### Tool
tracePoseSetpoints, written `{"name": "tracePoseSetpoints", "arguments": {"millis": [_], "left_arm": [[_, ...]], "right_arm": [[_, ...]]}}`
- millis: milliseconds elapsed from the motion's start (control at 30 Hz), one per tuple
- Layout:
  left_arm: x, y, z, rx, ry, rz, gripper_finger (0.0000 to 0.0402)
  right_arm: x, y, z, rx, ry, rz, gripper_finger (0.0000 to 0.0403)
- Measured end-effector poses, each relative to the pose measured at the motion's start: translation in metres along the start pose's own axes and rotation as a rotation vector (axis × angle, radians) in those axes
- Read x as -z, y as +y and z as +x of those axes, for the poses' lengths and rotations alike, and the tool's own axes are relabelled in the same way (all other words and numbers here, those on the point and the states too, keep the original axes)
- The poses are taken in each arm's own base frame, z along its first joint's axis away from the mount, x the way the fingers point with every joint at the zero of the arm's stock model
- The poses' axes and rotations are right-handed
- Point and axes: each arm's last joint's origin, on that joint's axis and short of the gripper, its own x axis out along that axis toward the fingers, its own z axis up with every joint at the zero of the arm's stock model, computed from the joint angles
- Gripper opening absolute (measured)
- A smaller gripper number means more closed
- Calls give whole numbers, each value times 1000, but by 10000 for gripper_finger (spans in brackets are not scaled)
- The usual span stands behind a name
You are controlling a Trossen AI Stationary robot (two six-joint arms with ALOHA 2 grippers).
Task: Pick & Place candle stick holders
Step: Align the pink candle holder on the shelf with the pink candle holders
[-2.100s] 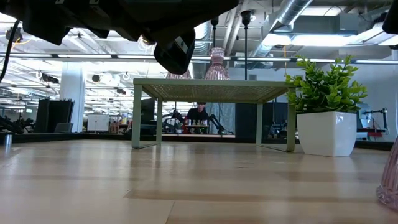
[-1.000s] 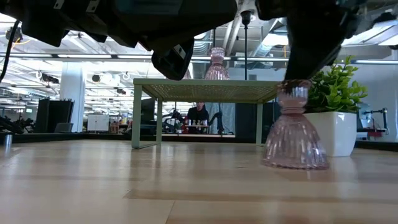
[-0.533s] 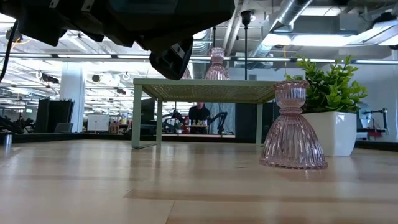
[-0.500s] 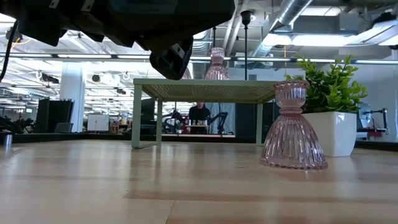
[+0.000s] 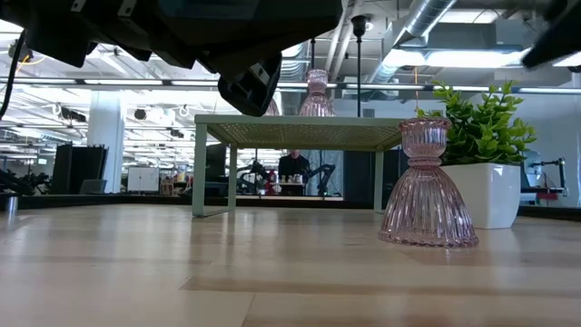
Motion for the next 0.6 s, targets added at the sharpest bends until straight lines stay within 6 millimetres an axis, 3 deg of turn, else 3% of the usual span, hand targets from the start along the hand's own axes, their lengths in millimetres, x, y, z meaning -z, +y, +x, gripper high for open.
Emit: {"name": "tracePoseSetpoints", "arguments": {"millis": [600], "left_arm": [[0,0,0,0,0,26,4]], "right_arm": [[67,-12,36,-254,-200,112,0]]}}
